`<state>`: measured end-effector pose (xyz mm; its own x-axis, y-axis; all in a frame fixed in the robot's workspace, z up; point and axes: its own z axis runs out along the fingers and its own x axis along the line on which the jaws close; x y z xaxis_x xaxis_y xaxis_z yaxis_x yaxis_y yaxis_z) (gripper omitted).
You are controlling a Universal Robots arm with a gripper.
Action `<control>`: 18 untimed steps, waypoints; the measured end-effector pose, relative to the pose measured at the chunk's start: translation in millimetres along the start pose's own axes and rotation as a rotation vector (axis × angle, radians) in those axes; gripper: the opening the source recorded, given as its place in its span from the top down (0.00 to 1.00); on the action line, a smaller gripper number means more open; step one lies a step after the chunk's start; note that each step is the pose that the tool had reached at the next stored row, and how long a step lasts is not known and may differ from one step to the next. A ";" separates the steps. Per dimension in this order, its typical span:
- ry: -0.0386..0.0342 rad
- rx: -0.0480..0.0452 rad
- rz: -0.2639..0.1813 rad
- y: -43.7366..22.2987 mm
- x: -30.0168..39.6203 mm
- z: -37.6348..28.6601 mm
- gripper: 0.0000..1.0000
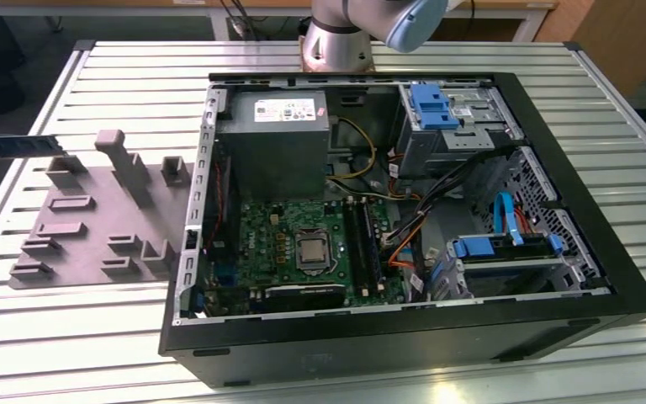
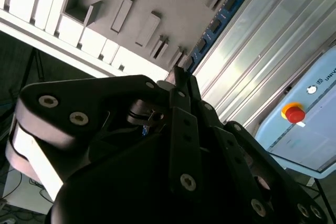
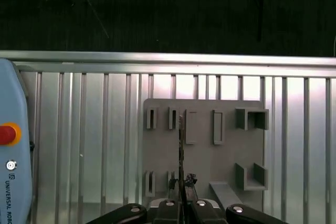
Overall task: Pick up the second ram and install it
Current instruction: 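Pick up the second ram and move it above second insertion slot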
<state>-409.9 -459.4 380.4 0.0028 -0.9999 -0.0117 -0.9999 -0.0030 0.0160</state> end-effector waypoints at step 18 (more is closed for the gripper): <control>-0.0036 -0.0001 0.000 -25.1 0.1 -0.3 0.86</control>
<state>-384.8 -459.4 380.3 0.0028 -0.9999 -0.0152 -0.9999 -0.0030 0.0161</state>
